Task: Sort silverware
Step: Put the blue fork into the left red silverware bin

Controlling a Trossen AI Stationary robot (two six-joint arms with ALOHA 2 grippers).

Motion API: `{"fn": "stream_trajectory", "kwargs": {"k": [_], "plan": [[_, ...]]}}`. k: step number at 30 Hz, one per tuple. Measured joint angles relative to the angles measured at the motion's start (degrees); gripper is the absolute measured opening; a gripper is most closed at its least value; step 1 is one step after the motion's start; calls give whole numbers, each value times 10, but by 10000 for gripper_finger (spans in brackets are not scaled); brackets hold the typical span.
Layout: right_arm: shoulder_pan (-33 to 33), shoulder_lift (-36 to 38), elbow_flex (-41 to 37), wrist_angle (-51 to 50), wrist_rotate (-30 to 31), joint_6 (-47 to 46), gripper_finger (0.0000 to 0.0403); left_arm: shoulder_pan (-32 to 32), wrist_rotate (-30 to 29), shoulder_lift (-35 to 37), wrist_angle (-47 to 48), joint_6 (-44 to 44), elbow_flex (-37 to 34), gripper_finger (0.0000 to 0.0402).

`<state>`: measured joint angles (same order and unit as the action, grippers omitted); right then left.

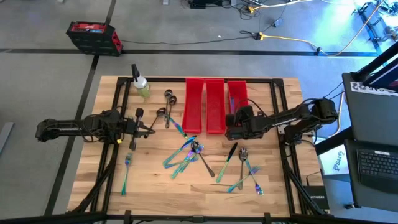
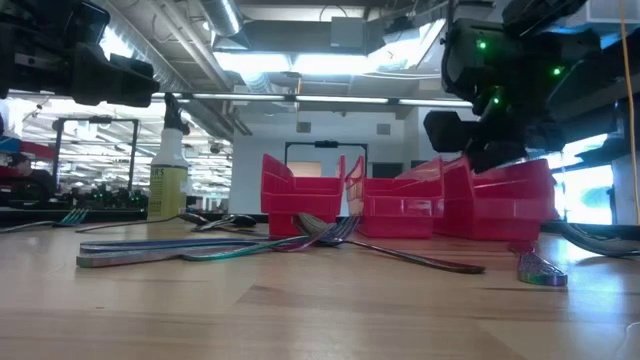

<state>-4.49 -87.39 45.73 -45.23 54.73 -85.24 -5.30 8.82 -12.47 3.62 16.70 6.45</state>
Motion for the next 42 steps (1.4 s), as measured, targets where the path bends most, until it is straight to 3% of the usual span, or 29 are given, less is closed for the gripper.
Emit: {"fn": "stream_trajectory", "kwargs": {"k": [7,10,17,25,32,36,40,42], "plan": [[0,0,78,-154,24,4,83,0,0,0,-8,2,0,0],[-7,0,123,-214,29,21,83,5,-3,0,-54,46,0,0],[-65,1,215,-224,92,145,83,28,1,-37,-88,109,0,0],[-144,2,225,-32,66,351,83,72,-5,-153,-226,152,0,0],[-158,2,147,226,-86,478,83,115,2,-274,-328,157,1,0],[-157,2,94,357,-146,512,83,130,1,-337,-328,167,19,0],[-157,0,62,408,-161,486,83,147,1,-401,-324,181,34,0],[-157,-8,55,434,-201,487,83,158,1,-434,-327,187,42,0]]}}
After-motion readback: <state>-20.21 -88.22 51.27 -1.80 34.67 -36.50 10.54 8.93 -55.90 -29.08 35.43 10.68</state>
